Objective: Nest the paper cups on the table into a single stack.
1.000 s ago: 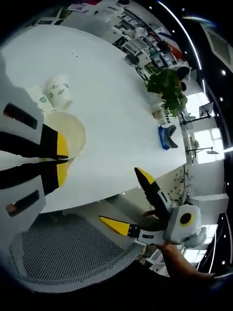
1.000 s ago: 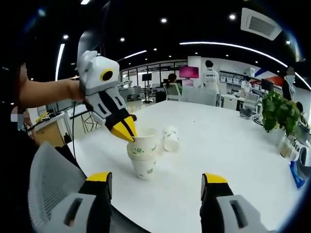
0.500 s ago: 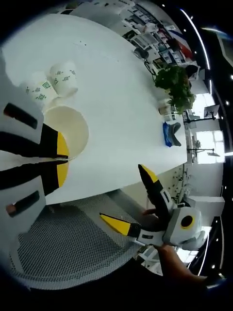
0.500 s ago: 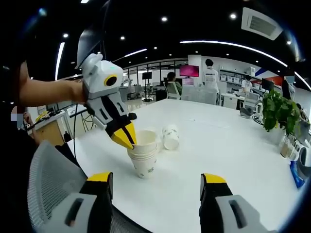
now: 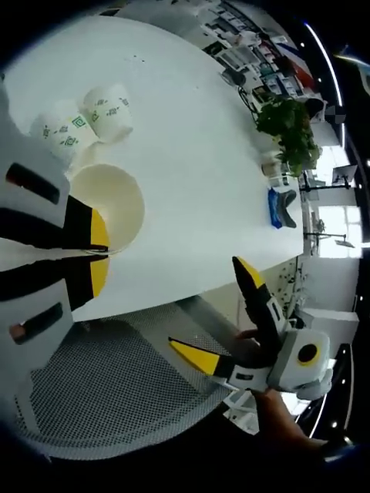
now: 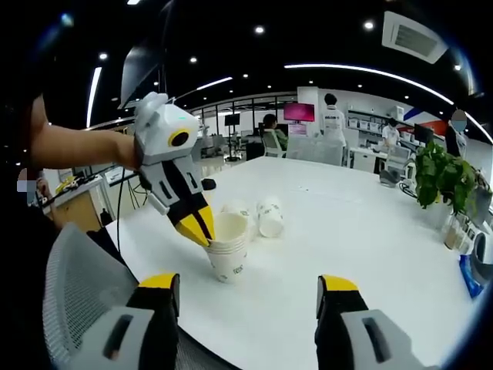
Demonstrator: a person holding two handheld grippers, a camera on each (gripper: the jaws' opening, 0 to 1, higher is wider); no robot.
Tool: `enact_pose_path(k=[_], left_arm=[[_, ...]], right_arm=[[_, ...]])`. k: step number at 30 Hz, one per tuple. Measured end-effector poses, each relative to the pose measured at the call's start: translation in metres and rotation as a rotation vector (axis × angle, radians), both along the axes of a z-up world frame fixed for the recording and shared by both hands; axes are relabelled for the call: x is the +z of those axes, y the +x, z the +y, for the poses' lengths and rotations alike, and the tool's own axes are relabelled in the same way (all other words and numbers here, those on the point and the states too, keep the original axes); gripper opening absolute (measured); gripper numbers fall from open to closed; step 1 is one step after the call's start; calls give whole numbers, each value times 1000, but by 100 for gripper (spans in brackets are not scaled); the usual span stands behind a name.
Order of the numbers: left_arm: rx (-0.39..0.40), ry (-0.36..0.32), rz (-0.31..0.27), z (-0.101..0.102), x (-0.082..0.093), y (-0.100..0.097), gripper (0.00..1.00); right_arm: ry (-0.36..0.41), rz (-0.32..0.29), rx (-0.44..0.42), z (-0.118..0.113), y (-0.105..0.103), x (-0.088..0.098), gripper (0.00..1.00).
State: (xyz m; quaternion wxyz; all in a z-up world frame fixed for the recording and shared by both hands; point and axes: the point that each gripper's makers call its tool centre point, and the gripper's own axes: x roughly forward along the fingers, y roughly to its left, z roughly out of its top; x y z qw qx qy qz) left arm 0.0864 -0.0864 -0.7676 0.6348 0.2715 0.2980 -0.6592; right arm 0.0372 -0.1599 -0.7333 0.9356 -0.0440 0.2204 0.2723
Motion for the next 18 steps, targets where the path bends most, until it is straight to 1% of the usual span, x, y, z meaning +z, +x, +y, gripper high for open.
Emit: enact_pose_path(k=[8, 12, 15, 18], left_arm=[[11, -11, 22, -1, 1, 0, 0], [6, -8, 21, -2, 2, -2, 0], [21, -31, 47, -4, 4, -4, 0], [31, -50, 52, -5, 7, -4, 0]], right_arm=[[-1, 2, -1, 0, 0, 0, 73], [1, 0, -3, 0, 0, 0, 73], [-4, 0, 0, -1, 0, -1, 73], [-12, 2, 6, -1, 0, -3, 73]])
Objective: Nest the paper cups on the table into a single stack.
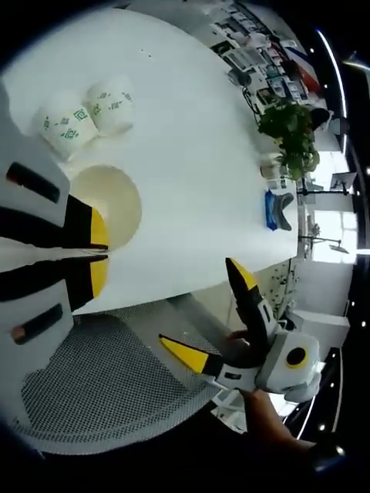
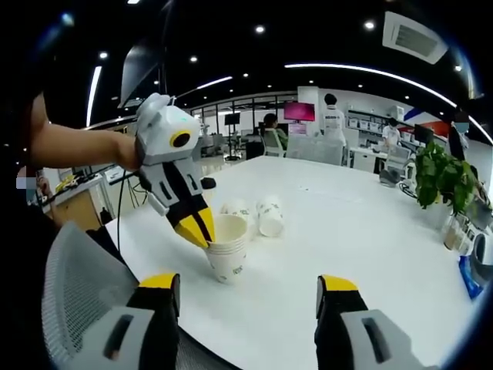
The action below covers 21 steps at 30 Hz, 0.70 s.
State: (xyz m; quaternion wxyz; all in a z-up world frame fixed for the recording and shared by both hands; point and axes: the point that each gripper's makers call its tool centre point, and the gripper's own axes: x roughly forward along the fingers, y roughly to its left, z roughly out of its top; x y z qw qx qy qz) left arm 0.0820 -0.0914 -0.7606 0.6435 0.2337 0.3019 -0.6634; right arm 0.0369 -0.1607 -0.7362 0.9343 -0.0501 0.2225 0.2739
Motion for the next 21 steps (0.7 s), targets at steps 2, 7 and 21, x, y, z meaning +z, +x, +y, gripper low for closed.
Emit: enact_pose_path(k=[2, 7, 21], left_arm=[[10, -19, -3, -1, 5, 0, 2], [47, -50, -15, 2, 14, 9, 10], [192, -164, -41, 34, 32, 47, 30]], right_arm=[[0, 1, 1, 0, 0, 0, 73], [-6, 2, 6, 1, -1, -1, 73], [-4, -32, 17, 3, -1, 5, 75]])
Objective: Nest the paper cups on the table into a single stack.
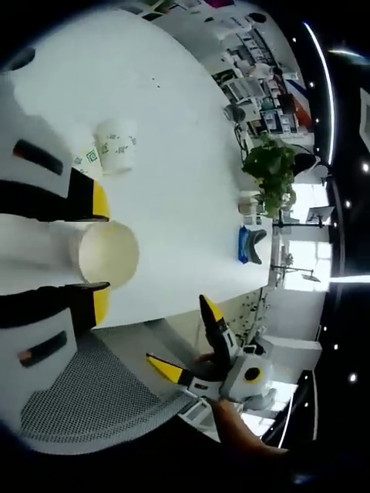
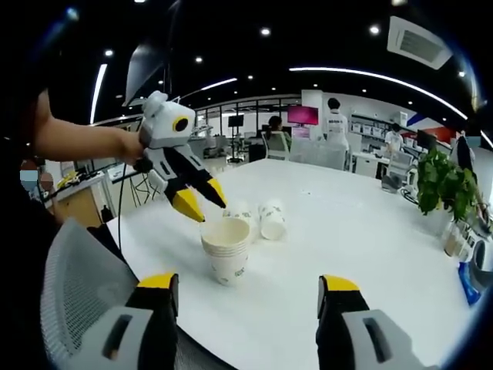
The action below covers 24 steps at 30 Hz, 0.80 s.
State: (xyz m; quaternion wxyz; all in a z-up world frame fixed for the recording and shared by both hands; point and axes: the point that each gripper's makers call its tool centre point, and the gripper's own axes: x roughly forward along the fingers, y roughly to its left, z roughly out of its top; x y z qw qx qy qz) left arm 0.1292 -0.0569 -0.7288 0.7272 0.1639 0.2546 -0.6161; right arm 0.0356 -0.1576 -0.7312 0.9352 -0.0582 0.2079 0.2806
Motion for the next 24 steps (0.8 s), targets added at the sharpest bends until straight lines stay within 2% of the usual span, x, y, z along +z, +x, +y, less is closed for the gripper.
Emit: enact_pose_path(k=[3, 6, 9, 13, 24], left_arm=[[44, -25, -9, 7, 3, 11, 34], [79, -31, 14, 15, 1, 19, 33], [124, -45, 3, 24, 1, 29, 34], [196, -63, 4, 37, -1, 45, 36], [346, -75, -48, 63, -16, 80, 45]], right_arm=[[-42, -9, 26, 2, -1, -4, 75], [-66, -7, 51, 6, -3, -8, 75], [-82, -8, 72, 9, -5, -9, 75], [-75, -4, 70, 9, -4, -8, 76], [-58, -31, 59, 5, 0, -2, 77]])
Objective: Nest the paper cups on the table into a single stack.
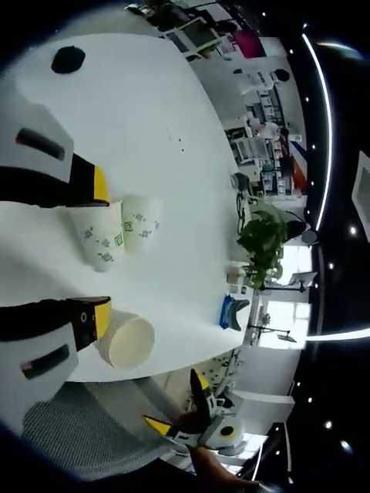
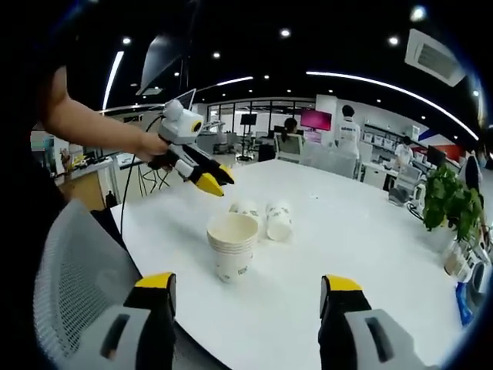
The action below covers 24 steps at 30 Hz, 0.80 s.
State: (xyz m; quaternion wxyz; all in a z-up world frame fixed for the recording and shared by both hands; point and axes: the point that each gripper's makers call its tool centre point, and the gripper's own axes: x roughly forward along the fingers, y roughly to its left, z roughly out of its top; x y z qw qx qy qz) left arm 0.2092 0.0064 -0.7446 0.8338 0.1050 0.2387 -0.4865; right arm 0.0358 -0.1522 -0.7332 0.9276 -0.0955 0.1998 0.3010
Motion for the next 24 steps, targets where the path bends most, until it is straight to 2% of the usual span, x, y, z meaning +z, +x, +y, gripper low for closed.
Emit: enact_pose_path(k=[12, 18, 19, 20, 24], left_arm=[[77, -23, 34, 17, -20, 23, 55], [94, -40, 88, 15, -30, 23, 53], [108, -80, 121, 11, -29, 18, 52], [115, -95, 131, 11, -28, 18, 52], [128, -122, 154, 9, -28, 15, 50]], right_arm=[[2, 7, -9, -2, 2, -1, 77], [-11, 9, -12, -3, 3, -3, 76], [-16, 9, -15, -3, 3, -4, 76], [-17, 9, -16, -3, 3, -4, 76], [-17, 5, -23, -5, 4, -4, 75]])
